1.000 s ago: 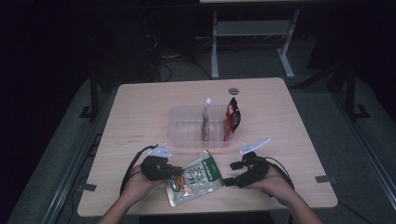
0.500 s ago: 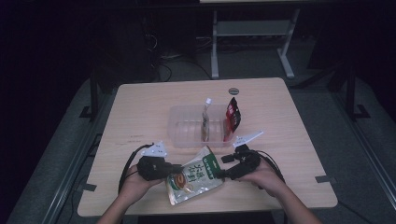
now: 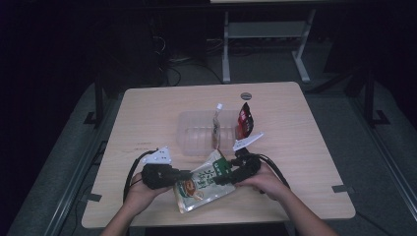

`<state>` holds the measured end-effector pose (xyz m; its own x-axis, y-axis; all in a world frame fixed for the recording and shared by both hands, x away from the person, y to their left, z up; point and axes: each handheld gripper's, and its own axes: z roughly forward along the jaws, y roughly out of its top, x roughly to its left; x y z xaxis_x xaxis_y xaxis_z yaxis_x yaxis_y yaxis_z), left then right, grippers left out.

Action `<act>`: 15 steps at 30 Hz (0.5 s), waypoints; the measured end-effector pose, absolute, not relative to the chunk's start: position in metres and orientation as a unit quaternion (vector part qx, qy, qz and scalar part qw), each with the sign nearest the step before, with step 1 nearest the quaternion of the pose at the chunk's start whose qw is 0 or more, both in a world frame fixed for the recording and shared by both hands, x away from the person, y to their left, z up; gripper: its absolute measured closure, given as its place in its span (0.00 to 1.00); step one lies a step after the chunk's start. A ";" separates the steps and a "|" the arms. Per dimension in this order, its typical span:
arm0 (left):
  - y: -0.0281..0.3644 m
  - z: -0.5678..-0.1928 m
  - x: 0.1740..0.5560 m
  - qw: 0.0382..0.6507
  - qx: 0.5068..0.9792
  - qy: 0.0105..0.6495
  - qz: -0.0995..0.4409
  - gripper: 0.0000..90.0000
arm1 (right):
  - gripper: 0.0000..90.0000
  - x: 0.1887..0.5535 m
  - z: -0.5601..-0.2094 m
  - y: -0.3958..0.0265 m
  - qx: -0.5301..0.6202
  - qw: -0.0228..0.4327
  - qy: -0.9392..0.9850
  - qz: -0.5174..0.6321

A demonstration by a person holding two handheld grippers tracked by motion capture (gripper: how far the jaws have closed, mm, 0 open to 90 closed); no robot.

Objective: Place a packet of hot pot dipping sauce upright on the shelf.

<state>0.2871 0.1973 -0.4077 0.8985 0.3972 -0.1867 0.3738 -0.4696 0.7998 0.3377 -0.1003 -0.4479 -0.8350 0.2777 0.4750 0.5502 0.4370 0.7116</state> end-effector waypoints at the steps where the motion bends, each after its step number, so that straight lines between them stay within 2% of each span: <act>1: 0.197 -0.408 0.286 0.465 0.856 0.225 0.011 1.00 | 0.36 0.337 -0.449 -0.100 -0.248 0.151 -0.833 -0.471; 7: 0.196 -0.409 0.287 0.465 0.856 0.224 0.010 1.00 | 0.56 0.334 -0.449 -0.098 -0.236 0.160 -0.830 -0.479; 15: 0.198 -0.410 0.288 0.468 0.854 0.228 0.015 1.00 | 0.78 0.334 -0.447 -0.101 -0.229 0.168 -0.826 -0.488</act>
<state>0.2882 0.1977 -0.4102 0.8954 0.4035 -0.1881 0.3755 -0.4576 0.8060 0.3340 -0.1011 -0.4467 -0.8387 0.2149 0.5003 0.5419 0.4197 0.7282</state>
